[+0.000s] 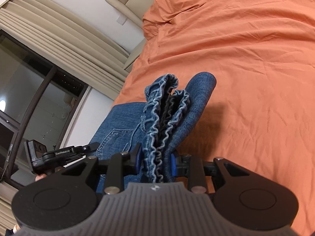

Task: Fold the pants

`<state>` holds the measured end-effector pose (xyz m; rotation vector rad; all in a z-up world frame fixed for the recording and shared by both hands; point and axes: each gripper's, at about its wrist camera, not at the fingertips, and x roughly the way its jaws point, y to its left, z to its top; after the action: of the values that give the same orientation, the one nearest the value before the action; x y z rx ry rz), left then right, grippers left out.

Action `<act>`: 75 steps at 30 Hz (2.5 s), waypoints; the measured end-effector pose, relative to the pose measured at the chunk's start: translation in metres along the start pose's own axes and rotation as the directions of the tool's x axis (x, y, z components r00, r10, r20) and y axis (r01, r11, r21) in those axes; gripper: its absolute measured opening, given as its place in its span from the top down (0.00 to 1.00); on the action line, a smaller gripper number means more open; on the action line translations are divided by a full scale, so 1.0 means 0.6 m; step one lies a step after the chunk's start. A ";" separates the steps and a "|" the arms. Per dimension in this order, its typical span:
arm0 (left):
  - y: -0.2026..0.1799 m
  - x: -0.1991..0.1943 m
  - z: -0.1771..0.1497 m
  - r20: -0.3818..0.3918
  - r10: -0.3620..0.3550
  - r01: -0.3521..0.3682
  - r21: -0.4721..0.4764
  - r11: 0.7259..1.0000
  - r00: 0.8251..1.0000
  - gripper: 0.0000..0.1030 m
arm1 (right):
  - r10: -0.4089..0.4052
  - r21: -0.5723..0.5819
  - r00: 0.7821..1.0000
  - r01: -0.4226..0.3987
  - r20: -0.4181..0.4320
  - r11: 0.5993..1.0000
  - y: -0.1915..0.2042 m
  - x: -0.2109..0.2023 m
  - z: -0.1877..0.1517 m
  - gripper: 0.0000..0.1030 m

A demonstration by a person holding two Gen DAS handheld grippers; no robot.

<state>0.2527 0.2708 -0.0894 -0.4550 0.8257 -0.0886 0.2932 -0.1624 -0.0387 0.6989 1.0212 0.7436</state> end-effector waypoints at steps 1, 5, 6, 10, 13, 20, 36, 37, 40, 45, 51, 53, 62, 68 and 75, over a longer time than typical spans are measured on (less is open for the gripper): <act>0.010 0.012 -0.003 0.000 -0.004 0.004 -0.018 1.000 1.000 0.94 | 0.000 0.003 1.000 0.000 0.002 1.000 -0.009 0.006 0.000 0.76; 0.039 0.053 -0.020 -0.027 0.026 -0.027 -0.048 0.998 0.999 0.94 | -0.028 0.022 0.999 0.029 -0.036 0.999 -0.050 0.036 -0.010 0.76; 0.048 0.060 -0.024 -0.031 0.032 -0.034 -0.056 0.998 0.999 0.94 | -0.040 0.033 0.998 0.041 -0.042 0.999 -0.063 0.042 -0.013 0.76; 0.071 0.077 -0.036 -0.046 0.022 -0.025 -0.083 0.996 0.999 0.94 | -0.065 0.086 0.996 0.070 -0.065 0.994 -0.112 0.057 -0.027 0.75; 0.068 0.079 -0.038 -0.062 0.042 -0.045 -0.050 0.998 0.997 0.93 | -0.091 0.085 0.993 0.097 -0.074 0.992 -0.123 0.069 -0.032 0.71; 0.041 0.021 -0.029 -0.075 0.239 -0.233 0.081 0.969 0.968 0.95 | -0.184 0.000 0.981 0.184 -0.063 0.983 -0.088 0.051 -0.025 0.58; -0.049 -0.040 -0.157 -0.040 0.296 -0.278 0.245 0.929 0.954 0.94 | -0.407 -0.539 0.902 0.415 0.142 0.733 0.091 0.022 -0.142 0.69; -0.044 -0.034 -0.161 -0.047 0.301 -0.282 0.242 0.928 0.952 0.94 | -0.421 -0.542 0.896 0.426 0.142 0.725 0.085 0.029 -0.149 0.68; -0.032 -0.021 -0.168 -0.063 0.312 -0.290 0.232 0.928 0.948 0.94 | -0.434 -0.527 0.891 0.435 0.133 0.730 0.068 0.042 -0.157 0.68; -0.053 -0.034 -0.163 -0.036 0.334 -0.314 0.254 0.915 0.942 0.93 | -0.445 -0.510 0.888 0.438 0.118 0.740 0.069 0.051 -0.149 0.68; -0.124 -0.107 -0.154 0.090 0.325 -0.337 0.311 0.889 0.941 0.91 | -0.397 -0.503 0.897 0.439 0.195 0.744 0.117 -0.002 -0.141 0.60; -0.155 -0.141 -0.152 0.149 0.317 -0.348 0.313 0.883 0.937 0.86 | -0.373 -0.506 0.896 0.444 0.241 0.740 0.141 -0.030 -0.140 0.58; -0.294 -0.267 -0.194 0.377 0.273 -0.407 0.343 0.847 0.885 0.44 | -0.264 -0.554 0.856 0.494 0.444 0.670 0.277 -0.167 -0.174 0.31; -0.336 -0.305 -0.240 0.454 0.290 -0.454 0.309 0.836 0.843 0.17 | -0.223 -0.535 0.832 0.508 0.508 0.675 0.321 -0.225 -0.229 0.21; -0.340 -0.301 -0.282 0.458 0.374 -0.529 0.276 0.803 0.807 0.11 | -0.243 -0.496 0.800 0.545 0.548 0.676 0.321 -0.235 -0.296 0.21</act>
<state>0.0271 0.0718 0.0218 0.1256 0.4895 0.2836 0.0422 -0.1393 0.1199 0.0086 0.4121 0.4477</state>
